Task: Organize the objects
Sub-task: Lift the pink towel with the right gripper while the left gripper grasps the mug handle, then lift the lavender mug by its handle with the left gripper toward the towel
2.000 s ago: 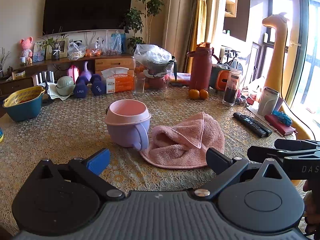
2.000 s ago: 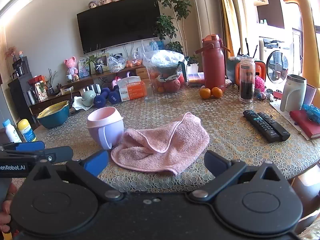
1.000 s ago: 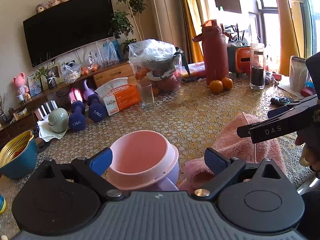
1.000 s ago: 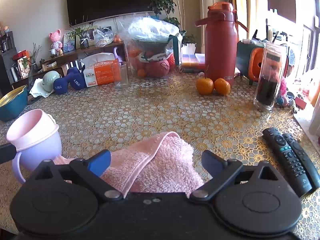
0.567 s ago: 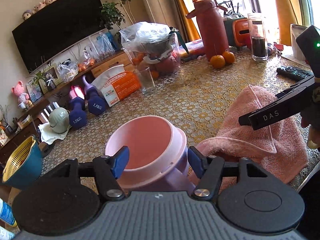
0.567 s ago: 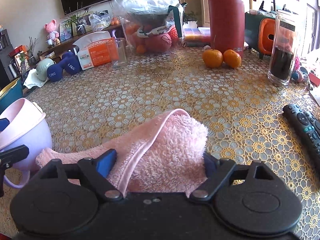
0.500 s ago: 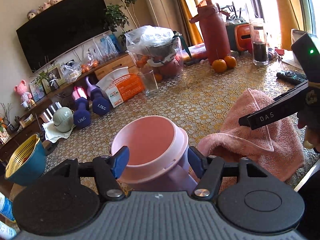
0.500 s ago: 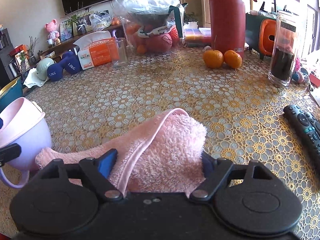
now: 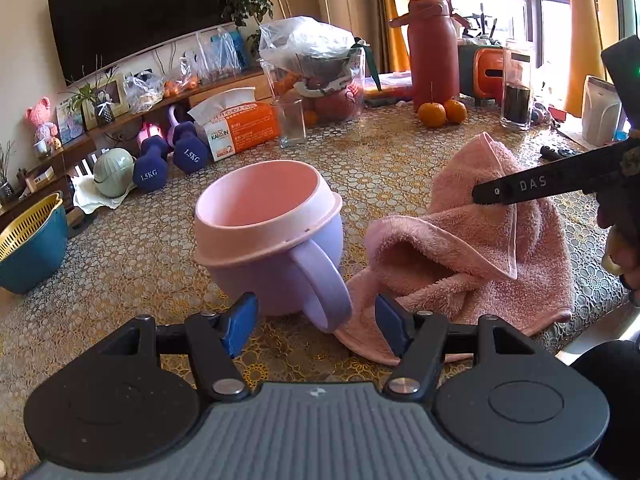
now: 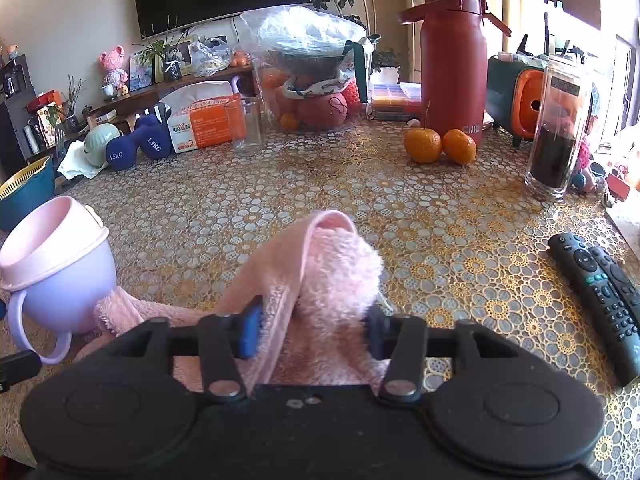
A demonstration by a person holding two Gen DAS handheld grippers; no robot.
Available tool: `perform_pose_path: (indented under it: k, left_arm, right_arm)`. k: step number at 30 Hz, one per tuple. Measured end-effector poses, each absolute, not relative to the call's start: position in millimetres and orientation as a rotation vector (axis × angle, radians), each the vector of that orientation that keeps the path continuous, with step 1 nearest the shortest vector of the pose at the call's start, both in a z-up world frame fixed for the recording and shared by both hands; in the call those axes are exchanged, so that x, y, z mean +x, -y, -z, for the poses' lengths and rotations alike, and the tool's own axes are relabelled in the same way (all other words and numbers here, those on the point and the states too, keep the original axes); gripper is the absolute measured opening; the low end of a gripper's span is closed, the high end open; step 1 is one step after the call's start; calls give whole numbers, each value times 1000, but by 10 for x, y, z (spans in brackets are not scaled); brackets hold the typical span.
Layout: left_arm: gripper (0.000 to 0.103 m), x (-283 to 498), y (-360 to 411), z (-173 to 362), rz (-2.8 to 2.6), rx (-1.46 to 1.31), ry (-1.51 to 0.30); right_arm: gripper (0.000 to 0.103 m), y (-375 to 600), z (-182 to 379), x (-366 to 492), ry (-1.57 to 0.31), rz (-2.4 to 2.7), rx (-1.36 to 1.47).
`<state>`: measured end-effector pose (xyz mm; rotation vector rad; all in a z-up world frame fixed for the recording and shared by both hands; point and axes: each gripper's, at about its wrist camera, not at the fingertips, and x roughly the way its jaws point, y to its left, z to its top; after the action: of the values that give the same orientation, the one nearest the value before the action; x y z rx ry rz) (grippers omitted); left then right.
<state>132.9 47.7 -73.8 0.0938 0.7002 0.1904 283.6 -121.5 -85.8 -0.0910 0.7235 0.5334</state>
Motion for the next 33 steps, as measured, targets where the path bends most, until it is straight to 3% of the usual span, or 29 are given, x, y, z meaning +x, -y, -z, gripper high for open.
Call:
perform_pose_path:
  k: [6, 9, 15, 19, 25, 33]
  left_arm:
    - [50, 1371, -414, 733, -190, 82, -681]
    - [36, 1391, -415, 719, -190, 77, -680]
    - [31, 1364, -447, 728, -173, 61, -688]
    - [21, 1303, -490, 720, -159, 50, -691]
    - [17, 1251, -561, 717, -133, 40, -693]
    - [16, 1204, -634, 724, -100, 29, -692]
  right_arm:
    - [39, 1228, 737, 2716, -681, -552, -108]
    - [38, 1236, 658, 2639, -649, -568, -115]
    - [38, 1250, 421, 2434, -571, -639, -133]
    - [38, 1133, 263, 2316, -533, -702, -153]
    - [38, 749, 142, 2054, -475, -833, -236]
    - [35, 347, 371, 2013, -533, -848, -308]
